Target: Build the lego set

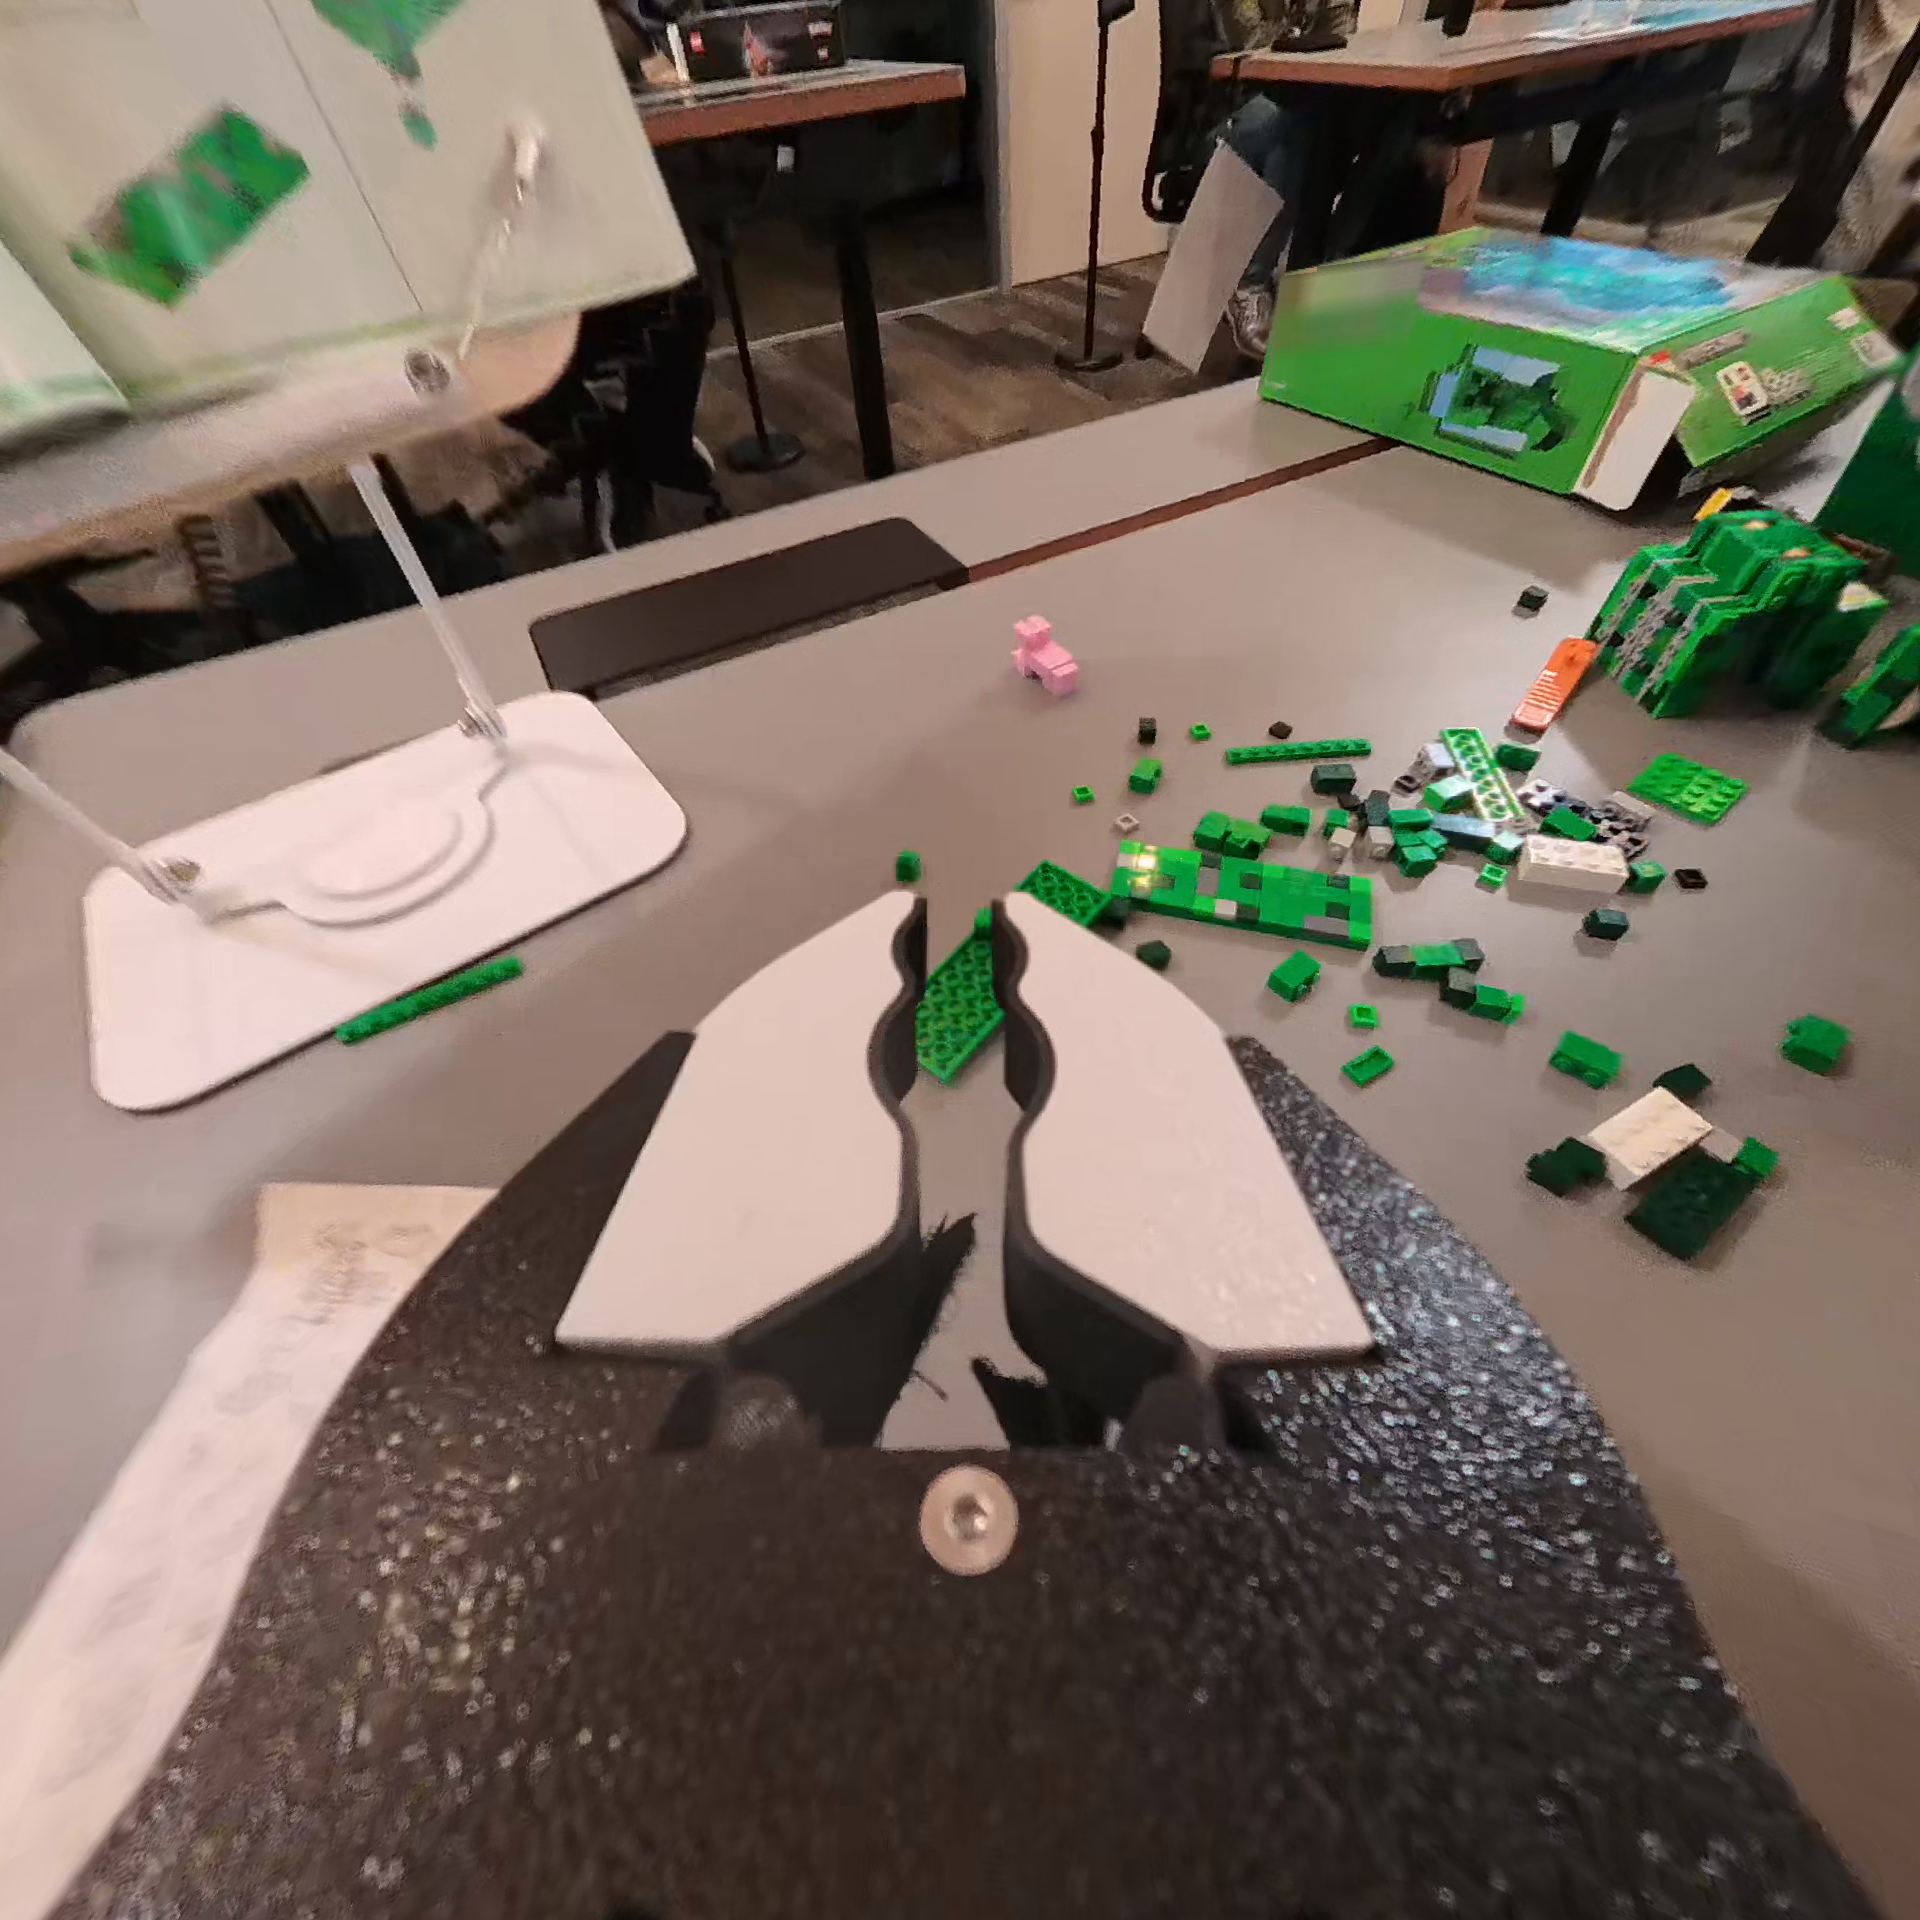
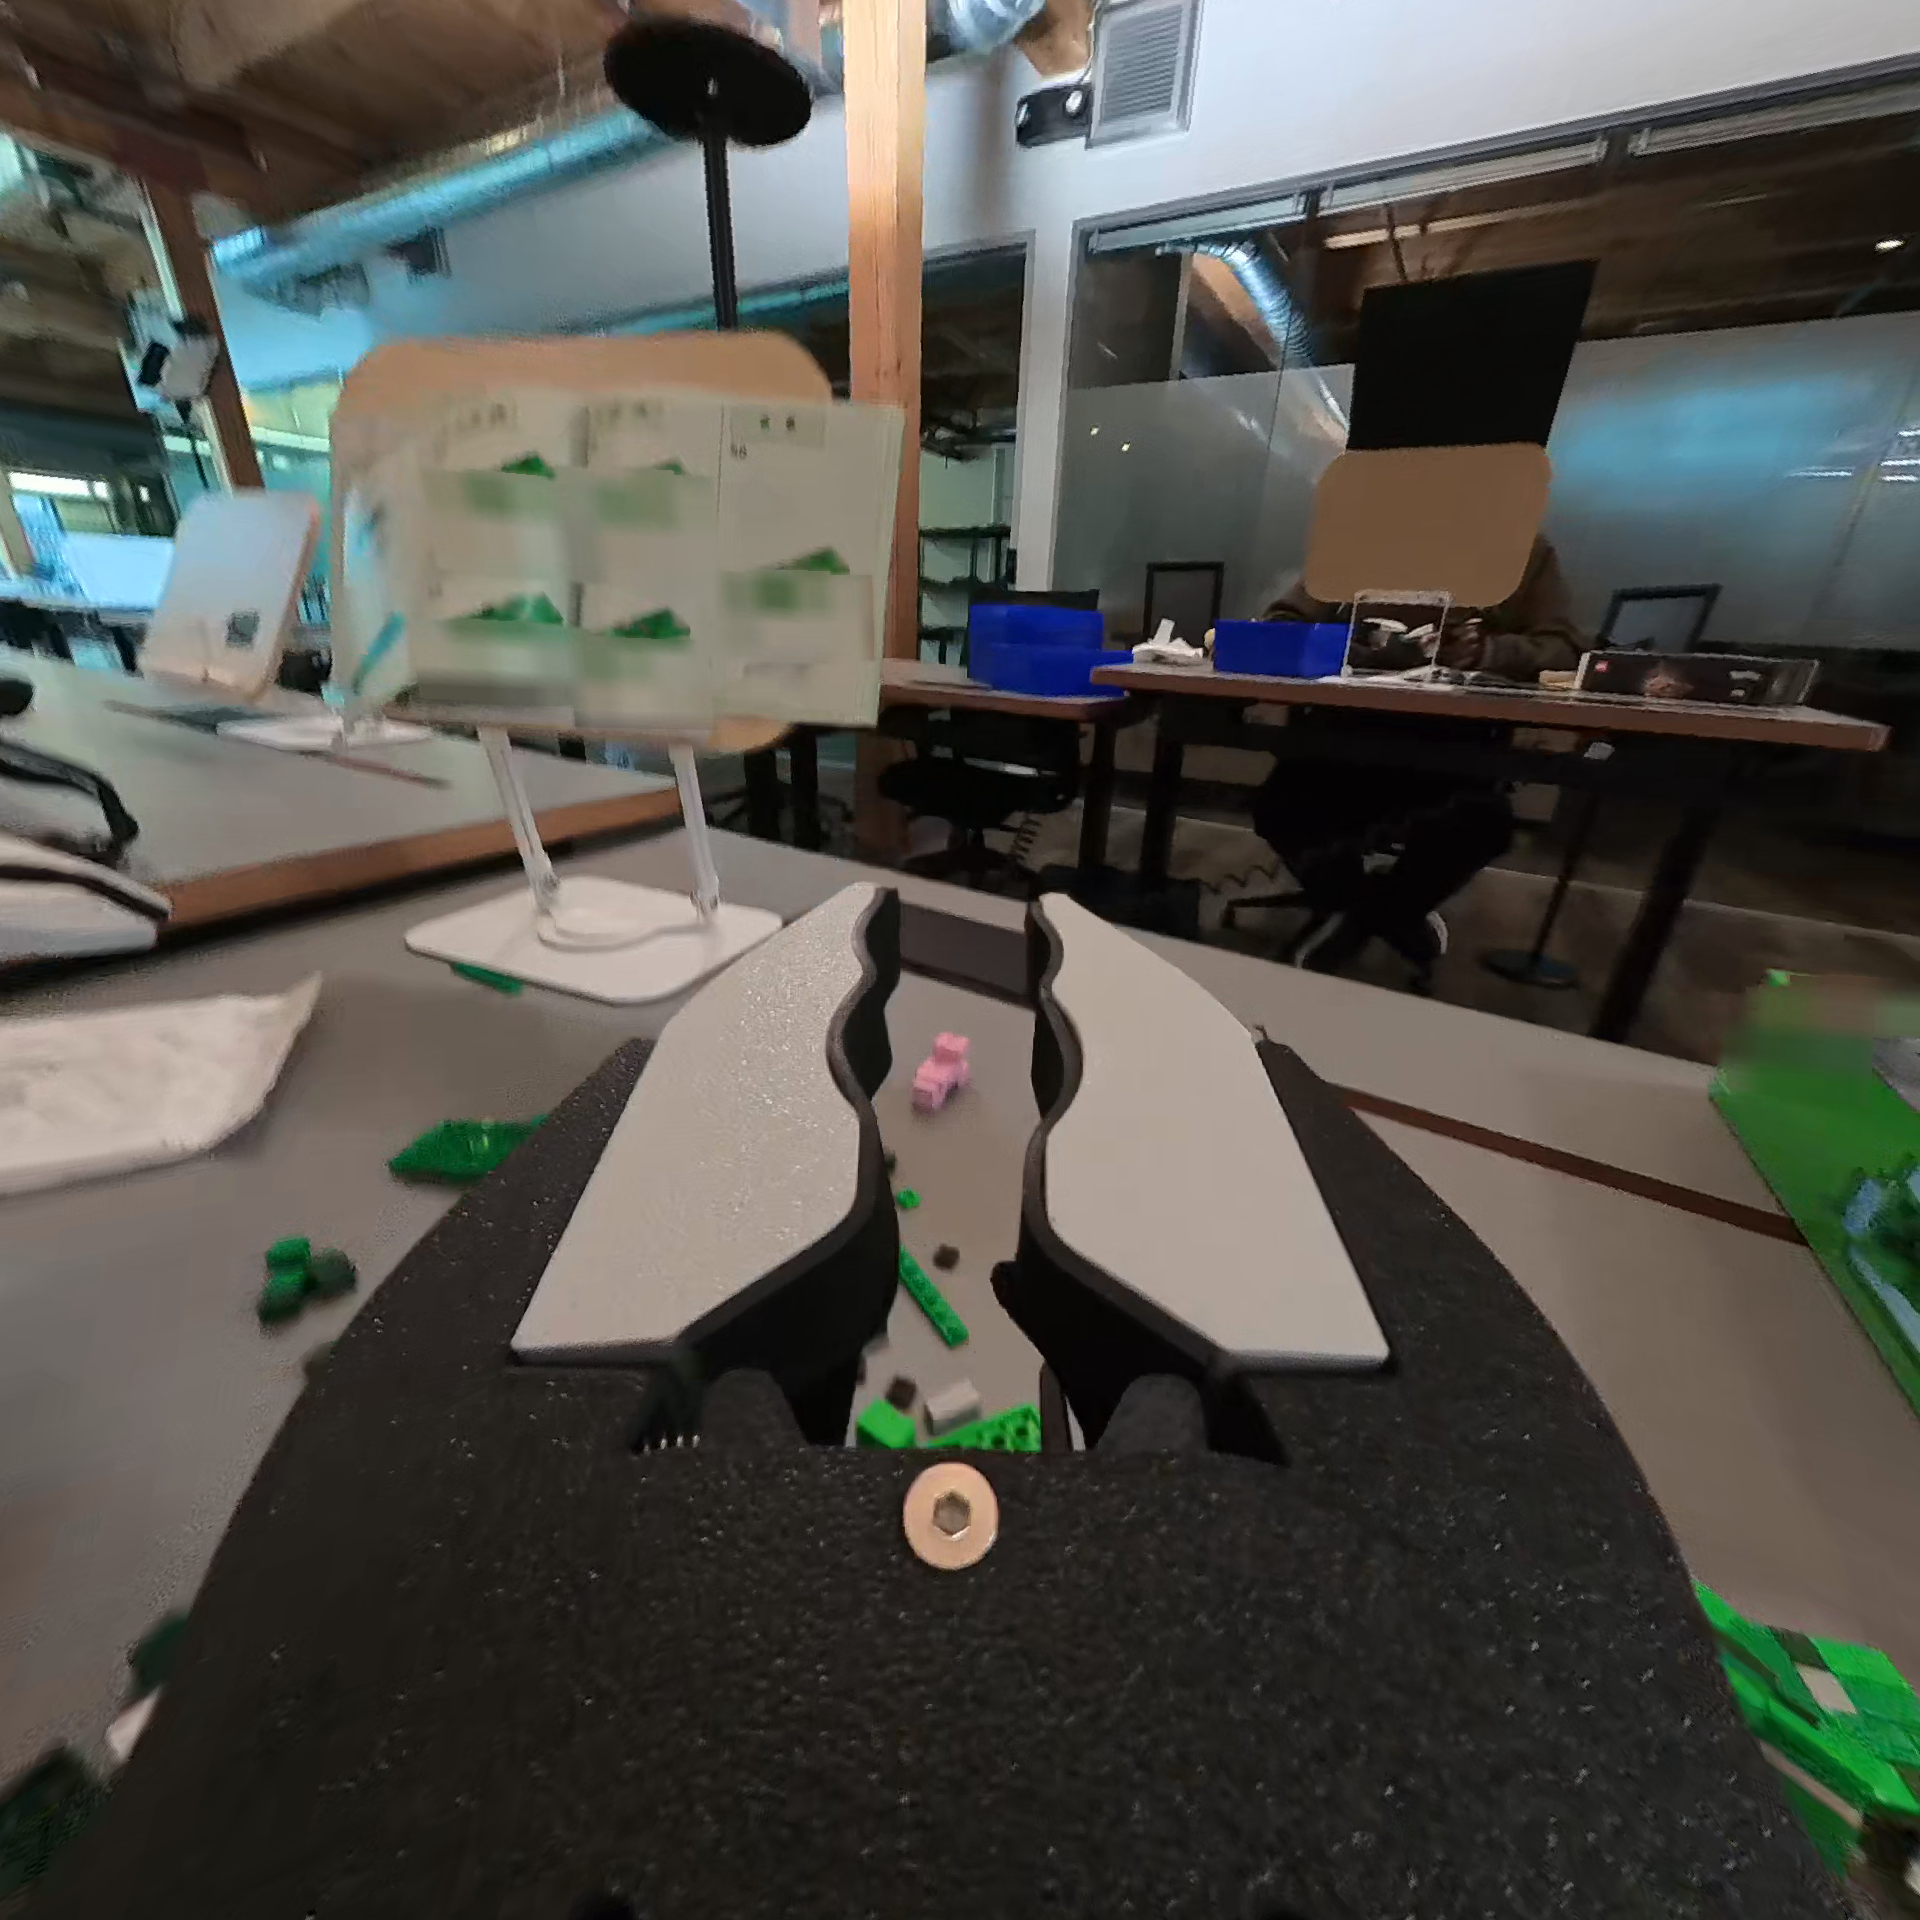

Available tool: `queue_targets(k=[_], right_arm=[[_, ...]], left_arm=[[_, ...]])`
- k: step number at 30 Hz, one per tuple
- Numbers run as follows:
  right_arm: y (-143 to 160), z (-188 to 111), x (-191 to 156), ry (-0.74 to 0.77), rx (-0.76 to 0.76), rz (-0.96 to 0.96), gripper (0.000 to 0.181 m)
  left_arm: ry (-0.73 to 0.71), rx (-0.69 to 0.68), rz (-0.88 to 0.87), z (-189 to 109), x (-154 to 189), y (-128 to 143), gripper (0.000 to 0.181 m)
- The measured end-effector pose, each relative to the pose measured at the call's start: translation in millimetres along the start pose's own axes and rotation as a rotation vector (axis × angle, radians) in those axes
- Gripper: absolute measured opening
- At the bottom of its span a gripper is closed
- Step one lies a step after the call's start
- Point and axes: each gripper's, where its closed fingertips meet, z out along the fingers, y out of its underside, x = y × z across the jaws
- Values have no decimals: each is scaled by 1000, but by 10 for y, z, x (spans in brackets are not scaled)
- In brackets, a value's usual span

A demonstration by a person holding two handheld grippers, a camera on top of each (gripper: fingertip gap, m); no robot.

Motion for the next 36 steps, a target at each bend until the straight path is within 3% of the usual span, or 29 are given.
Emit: queue_targets(k=[6,12,15,19,25,36], right_arm=[[430,-2,-193,-87,-68,-131,24],[505,-12,-228,-120,-83,-85,25],[608,-4,-201,-118,-114,-55,24],[687,10,-182,-124,-138,-6,24],[729,2,-118,-117,-154,30,24],[583,-56,0,-102,-107,84,23]], left_arm=[[-5,50,-20,391,-10,180,21],[148,-126,120,872,39,377,34],[295,-224,98,1013,118,484,44],[398,-351,99,1094,156,652,56],[489,-410,54,1112,203,700,57],[513,-499,108,1177,258,867,53]])
